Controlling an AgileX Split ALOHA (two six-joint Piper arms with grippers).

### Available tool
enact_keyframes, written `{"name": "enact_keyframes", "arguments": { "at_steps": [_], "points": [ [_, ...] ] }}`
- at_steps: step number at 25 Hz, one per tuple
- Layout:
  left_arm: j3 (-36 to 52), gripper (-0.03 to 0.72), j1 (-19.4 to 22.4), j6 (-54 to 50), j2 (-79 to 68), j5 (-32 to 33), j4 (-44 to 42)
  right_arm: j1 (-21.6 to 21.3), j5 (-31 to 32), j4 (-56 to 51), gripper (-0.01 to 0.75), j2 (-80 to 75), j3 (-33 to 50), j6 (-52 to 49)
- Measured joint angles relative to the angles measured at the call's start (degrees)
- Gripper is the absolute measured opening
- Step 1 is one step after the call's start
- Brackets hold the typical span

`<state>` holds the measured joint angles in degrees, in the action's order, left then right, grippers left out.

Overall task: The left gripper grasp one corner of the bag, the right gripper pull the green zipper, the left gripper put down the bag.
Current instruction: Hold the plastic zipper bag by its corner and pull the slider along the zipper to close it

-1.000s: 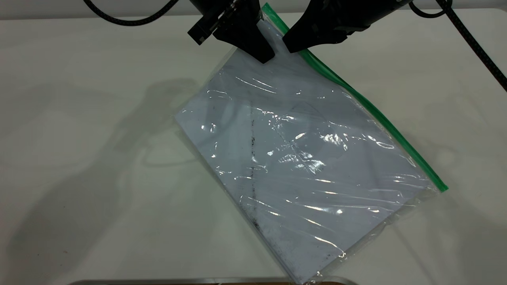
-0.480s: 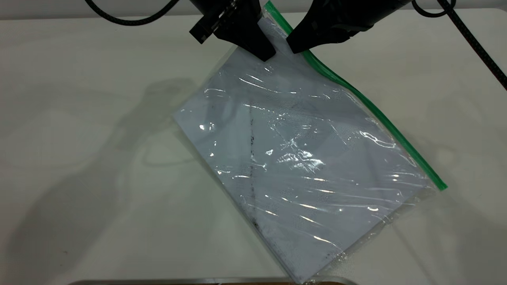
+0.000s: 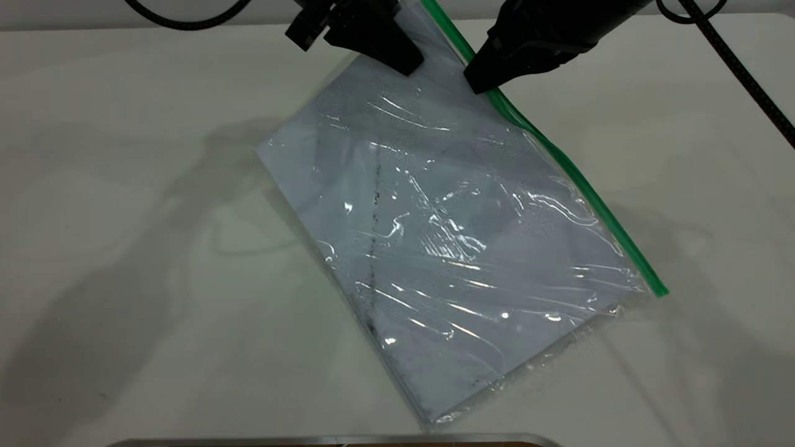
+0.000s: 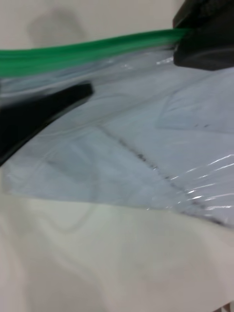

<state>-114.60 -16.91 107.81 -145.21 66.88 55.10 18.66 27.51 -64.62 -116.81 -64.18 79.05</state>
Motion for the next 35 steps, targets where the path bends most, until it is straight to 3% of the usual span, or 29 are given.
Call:
{"name": "enact_keyframes", "arguments": {
  "at_steps": [18,27,35],
  "points": [
    [0.00,0.051,3.62,-0.99,0.06,0.01,1.52,-6.36,2.64,9.89,0.033,-0.81,4.32,-9.16],
    [0.00,0.051,3.55,-0.99,0.06,0.01,1.52,-11.45,11.07,23.60,0.033,-0.81,4.32,-30.47],
    [0.00,0.051,3.48,-0.99,0.06,0.01,1.41,-12.65,16.92,36.23,0.033,-0.76,4.32,-47.74]
  ]
}}
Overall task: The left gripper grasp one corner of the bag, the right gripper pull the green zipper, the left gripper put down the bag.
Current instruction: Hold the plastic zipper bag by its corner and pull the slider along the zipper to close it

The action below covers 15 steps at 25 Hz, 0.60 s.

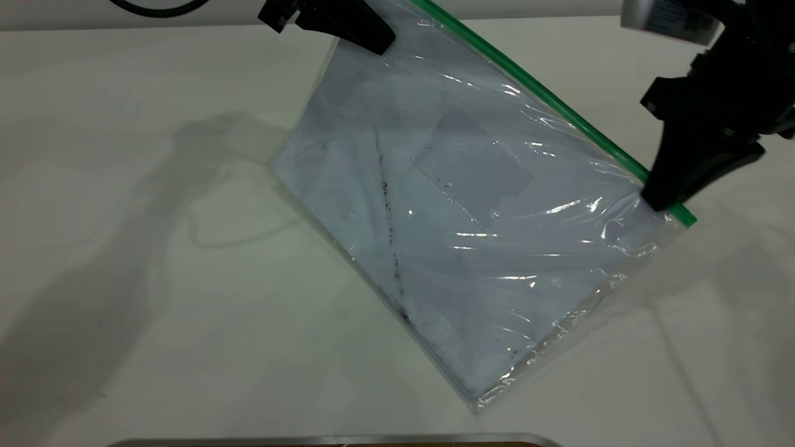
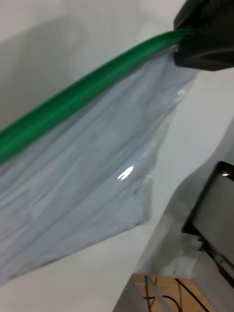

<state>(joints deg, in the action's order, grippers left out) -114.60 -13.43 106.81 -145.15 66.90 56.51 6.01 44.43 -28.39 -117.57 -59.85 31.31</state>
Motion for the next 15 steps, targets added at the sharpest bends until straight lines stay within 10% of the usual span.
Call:
{"name": "enact_keyframes", "arguments": {
  "at_steps": [15],
  "points": [
    [0.00,0.063,0.13,-0.22,0.00,0.00,-2.69,-0.47,-1.20,6.86,0.173,0.00,0.19,-3.09]
  ]
}}
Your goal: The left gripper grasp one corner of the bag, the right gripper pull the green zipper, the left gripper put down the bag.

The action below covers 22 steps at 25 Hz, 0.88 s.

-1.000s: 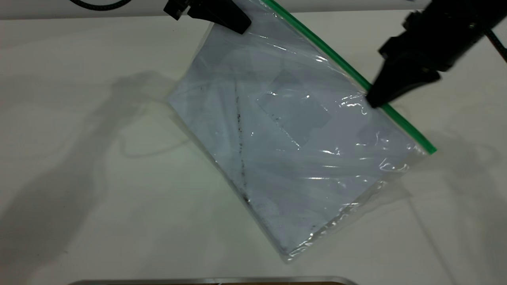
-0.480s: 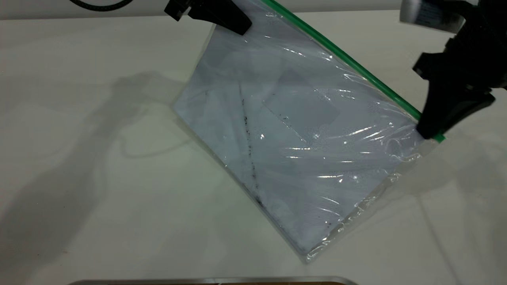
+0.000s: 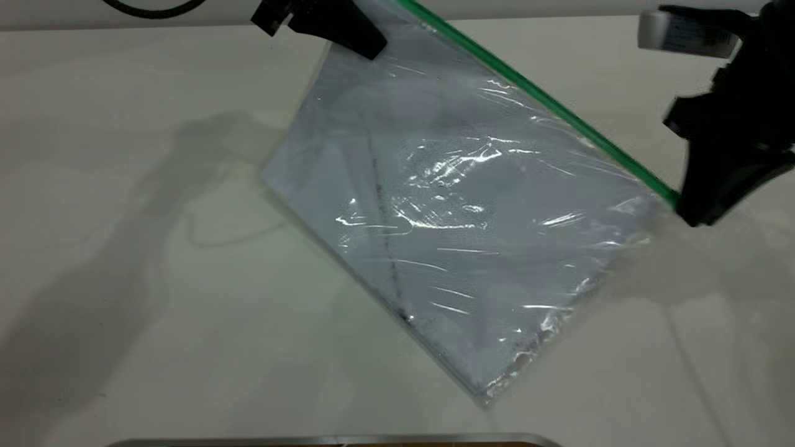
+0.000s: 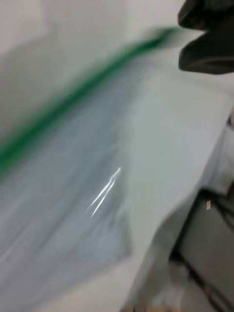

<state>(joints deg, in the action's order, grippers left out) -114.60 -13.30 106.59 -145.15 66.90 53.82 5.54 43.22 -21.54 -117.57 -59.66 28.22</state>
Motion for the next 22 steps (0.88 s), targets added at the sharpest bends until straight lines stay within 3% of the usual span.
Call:
{"name": "enact_keyframes", "arguments": {
  "at_steps": [5,9,13,15,19,22],
  "points": [
    [-0.05,0.164,0.06,-4.58,0.00,-1.76,-2.04,-0.28,-4.67,0.76,0.404,-0.05,0.06,-0.06],
    [-0.05,0.367,0.06,-11.71,0.00,-7.38,-4.52,-0.28,-7.81,0.78,0.524,-0.05,0.06,-0.06],
    [-0.05,0.571,0.06,-22.39,0.33,-15.29,-8.46,-0.28,-12.03,0.78,0.554,-0.09,0.06,-0.28],
    [-0.05,0.635,0.01,-27.61,1.28,-18.68,-12.38,-0.32,-13.66,0.78,0.556,-0.09,-0.14,-0.34],
    [-1.10,0.660,0.01,-41.64,6.02,-18.16,-22.01,-0.27,-11.74,0.78,0.557,-0.48,-5.90,-0.34],
    [-2.70,0.650,0.01,-55.36,12.10,-14.30,-28.60,0.09,-5.92,0.41,0.557,-0.47,-14.32,-0.34]
  ]
}}
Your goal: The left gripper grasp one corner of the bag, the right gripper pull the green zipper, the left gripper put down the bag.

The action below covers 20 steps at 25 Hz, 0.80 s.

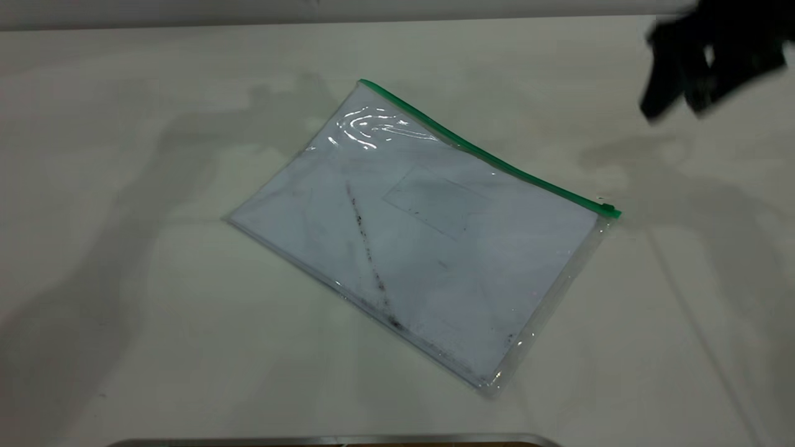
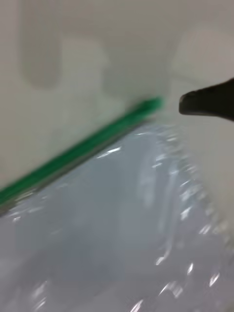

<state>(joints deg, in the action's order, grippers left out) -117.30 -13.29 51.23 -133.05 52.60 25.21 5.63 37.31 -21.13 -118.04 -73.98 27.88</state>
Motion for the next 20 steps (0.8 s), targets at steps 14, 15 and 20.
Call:
{"name": "enact_keyframes", "arguments": {
  "at_steps": [14,15,20],
  "points": [
    [-1.44,0.578,0.00,-24.77,34.20,14.28,-18.62,0.07,19.72,-5.93,0.558,25.79,-24.68,-0.18],
    [-1.44,0.578,0.00,-26.56,35.74,14.28,-19.09,0.07,21.24,-5.93,0.558,28.83,-24.68,-0.18],
    [-1.36,0.578,0.00,-34.93,42.87,14.28,-21.86,0.07,29.09,-6.33,0.558,42.17,-24.87,-0.54]
  ]
}}
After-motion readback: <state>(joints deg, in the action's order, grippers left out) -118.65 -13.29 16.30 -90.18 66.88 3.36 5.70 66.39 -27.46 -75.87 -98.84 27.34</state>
